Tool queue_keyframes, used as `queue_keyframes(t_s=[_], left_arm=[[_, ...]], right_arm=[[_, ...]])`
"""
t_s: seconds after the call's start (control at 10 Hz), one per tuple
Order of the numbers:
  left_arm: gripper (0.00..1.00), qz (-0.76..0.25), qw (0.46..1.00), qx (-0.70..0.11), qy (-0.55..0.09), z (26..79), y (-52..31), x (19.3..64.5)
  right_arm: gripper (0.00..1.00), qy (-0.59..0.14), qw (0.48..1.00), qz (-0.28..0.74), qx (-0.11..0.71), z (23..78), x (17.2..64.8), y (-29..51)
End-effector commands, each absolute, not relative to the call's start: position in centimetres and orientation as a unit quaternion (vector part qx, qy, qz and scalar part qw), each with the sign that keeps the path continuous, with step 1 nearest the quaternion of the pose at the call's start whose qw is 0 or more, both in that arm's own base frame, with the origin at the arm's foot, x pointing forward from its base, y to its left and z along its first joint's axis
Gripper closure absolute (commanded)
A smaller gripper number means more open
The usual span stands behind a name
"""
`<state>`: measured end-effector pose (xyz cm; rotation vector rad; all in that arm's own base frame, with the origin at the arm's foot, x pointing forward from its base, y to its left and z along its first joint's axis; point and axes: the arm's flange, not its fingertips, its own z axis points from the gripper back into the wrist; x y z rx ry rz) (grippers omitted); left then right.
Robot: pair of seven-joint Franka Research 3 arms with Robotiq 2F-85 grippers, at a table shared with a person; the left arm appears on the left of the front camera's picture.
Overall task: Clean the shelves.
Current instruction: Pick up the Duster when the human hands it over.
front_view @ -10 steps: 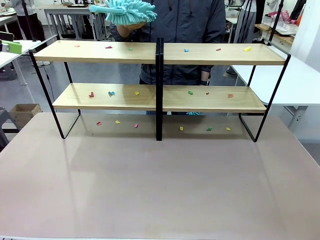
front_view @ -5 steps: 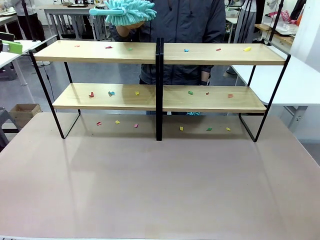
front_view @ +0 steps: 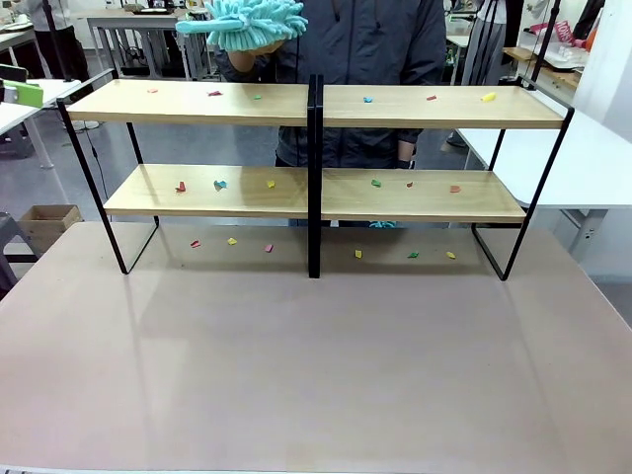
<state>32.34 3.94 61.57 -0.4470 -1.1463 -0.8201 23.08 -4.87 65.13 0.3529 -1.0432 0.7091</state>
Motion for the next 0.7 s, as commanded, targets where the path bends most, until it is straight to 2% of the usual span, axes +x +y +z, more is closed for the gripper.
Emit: queue_keyframes(t_s=[0.0, 0.2, 0.4, 0.6], left_arm=[[0.0, -0.375, 0.737, -0.204, -0.524, 61.6, 3.8, 32.4], [0.0, -0.374, 0.739, -0.204, -0.522, 61.6, 3.9, 32.3], [0.0, -0.359, 0.718, -0.292, -0.519, 62.9, 4.5, 35.9], [0.0, -0.306, 0.704, -0.416, -0.487, 64.2, 4.8, 42.2]], right_arm=[[0.0, -0.485, 0.793, 0.33, 0.164, 65.2, 23.1, -4.8], [0.0, -0.485, 0.793, 0.33, 0.164, 65.2, 23.1, -4.8], [0.0, -0.485, 0.793, 0.33, 0.164, 65.2, 23.1, -4.8], [0.0, -0.485, 0.793, 0.33, 0.164, 65.2, 23.1, -4.8]])
